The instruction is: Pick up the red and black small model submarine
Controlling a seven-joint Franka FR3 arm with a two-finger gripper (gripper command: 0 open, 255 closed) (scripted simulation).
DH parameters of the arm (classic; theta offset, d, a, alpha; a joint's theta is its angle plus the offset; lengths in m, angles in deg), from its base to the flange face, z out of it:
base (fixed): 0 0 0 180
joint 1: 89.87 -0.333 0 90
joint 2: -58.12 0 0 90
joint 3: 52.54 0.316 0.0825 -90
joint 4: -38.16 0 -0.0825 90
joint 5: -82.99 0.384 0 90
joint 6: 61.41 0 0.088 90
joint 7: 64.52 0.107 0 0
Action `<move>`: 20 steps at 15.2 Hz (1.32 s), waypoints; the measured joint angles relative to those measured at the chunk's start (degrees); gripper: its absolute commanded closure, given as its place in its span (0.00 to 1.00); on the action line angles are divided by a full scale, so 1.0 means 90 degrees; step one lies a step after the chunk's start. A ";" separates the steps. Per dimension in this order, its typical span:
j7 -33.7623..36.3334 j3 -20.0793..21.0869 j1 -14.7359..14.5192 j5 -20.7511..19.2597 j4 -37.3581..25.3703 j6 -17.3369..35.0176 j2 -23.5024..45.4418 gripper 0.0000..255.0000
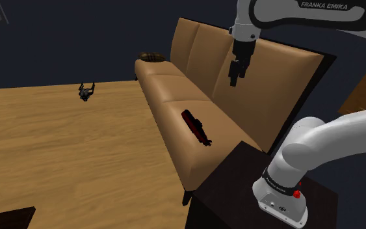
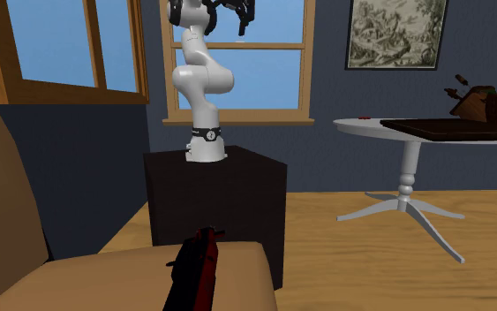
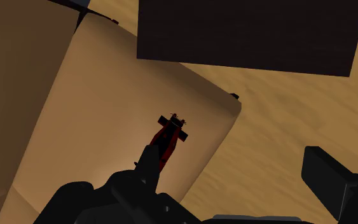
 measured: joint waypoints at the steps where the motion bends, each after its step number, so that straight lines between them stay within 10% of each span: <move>1: 0.0000 0.0000 0.0000 0.0000 0.0000 0.0000 0.0000 0.00; 20: -0.1480 -0.1418 0.0252 -0.0128 0.0429 0.3430 0.2985 0.00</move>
